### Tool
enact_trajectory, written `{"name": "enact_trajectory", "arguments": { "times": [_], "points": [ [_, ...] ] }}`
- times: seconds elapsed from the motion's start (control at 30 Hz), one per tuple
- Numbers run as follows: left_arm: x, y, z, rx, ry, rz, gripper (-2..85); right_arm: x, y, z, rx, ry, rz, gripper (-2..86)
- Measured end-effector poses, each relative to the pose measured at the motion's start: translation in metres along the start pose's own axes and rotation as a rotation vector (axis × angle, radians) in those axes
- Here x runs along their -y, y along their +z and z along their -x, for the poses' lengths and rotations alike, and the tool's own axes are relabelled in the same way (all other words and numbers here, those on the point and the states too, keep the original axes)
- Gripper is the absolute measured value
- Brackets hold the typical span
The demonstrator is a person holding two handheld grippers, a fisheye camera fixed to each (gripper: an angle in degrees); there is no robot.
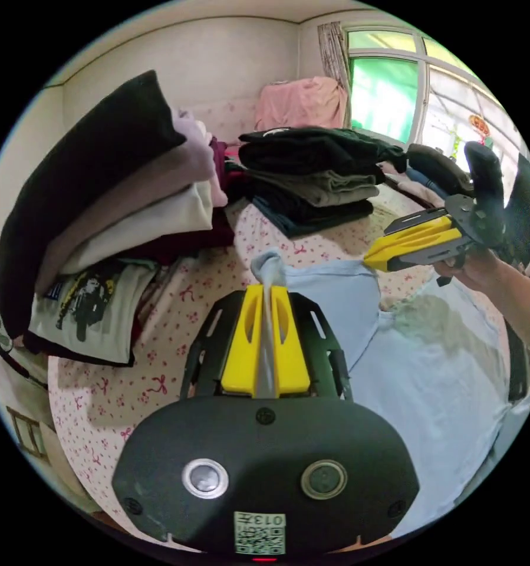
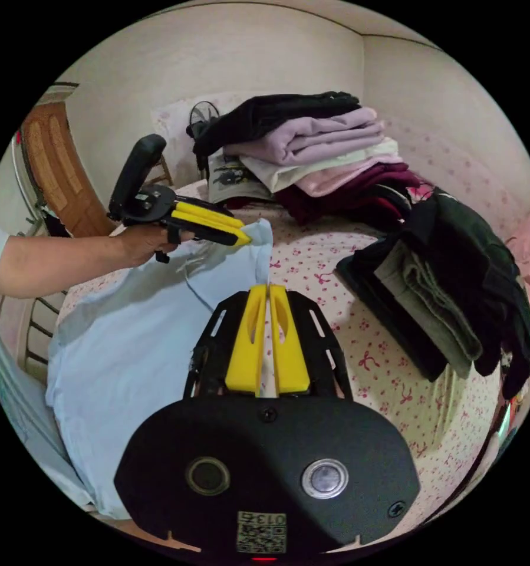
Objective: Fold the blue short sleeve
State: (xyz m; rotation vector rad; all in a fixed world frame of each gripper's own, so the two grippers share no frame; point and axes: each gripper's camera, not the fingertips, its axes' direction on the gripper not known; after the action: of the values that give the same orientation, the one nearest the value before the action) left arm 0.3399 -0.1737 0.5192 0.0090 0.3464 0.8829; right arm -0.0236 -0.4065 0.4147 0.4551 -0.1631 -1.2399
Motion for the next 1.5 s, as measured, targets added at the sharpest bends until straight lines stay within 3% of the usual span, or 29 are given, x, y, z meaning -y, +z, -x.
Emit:
{"name": "enact_trajectory", "arguments": {
  "times": [0.07, 0.13, 0.27, 0.4, 0.53, 0.6, 0.73, 0.8, 0.97, 1.03, 1.3, 1.43, 1.5],
  "points": [
    [0.004, 0.016, 0.008, 0.022, -0.022, 0.081, 6.1, -0.007, 0.015, 0.007, -0.095, 0.009, 0.064, 0.9],
    [0.012, 0.031, 0.028, -0.069, -0.075, 0.171, 7.1, -0.012, 0.029, 0.008, -0.101, 0.024, 0.163, 1.1],
    [0.018, 0.025, 0.056, -0.140, -0.175, 0.157, 7.6, -0.024, 0.018, 0.005, -0.076, 0.119, 0.108, 3.3],
    [0.029, 0.023, 0.046, -0.154, -0.116, 0.099, 8.7, -0.029, 0.010, 0.000, -0.004, 0.180, 0.063, 5.9],
    [0.040, 0.046, 0.032, -0.148, -0.077, 0.195, 4.8, -0.027, 0.029, 0.010, 0.089, 0.160, 0.183, 5.8],
    [0.043, 0.039, 0.031, -0.131, -0.066, 0.145, 2.5, -0.028, 0.028, 0.018, 0.068, 0.140, 0.198, 4.2],
    [0.043, 0.013, 0.040, -0.258, -0.019, -0.115, 1.8, -0.035, -0.006, 0.041, -0.017, 0.048, -0.003, 2.5],
    [0.043, 0.027, 0.053, -0.258, -0.069, -0.047, 2.1, -0.041, -0.012, 0.048, -0.074, 0.037, -0.044, 2.1],
    [0.047, 0.058, 0.065, -0.208, -0.123, 0.177, 5.6, -0.050, 0.022, 0.059, -0.138, 0.058, 0.198, 1.3],
    [0.050, 0.055, 0.069, -0.185, -0.114, 0.232, 7.3, -0.055, 0.016, 0.061, -0.142, 0.077, 0.175, 1.1],
    [0.042, 0.018, 0.067, -0.095, -0.077, 0.207, 7.3, -0.054, -0.003, 0.079, -0.123, 0.058, 0.055, 0.4],
    [0.016, 0.003, 0.048, -0.079, -0.051, 0.230, 7.4, -0.048, 0.023, 0.093, -0.120, -0.021, 0.227, 0.2],
    [-0.003, -0.003, 0.038, -0.069, -0.035, 0.252, 7.6, -0.053, 0.019, 0.091, -0.143, 0.001, 0.222, 0.1]
  ]
}}
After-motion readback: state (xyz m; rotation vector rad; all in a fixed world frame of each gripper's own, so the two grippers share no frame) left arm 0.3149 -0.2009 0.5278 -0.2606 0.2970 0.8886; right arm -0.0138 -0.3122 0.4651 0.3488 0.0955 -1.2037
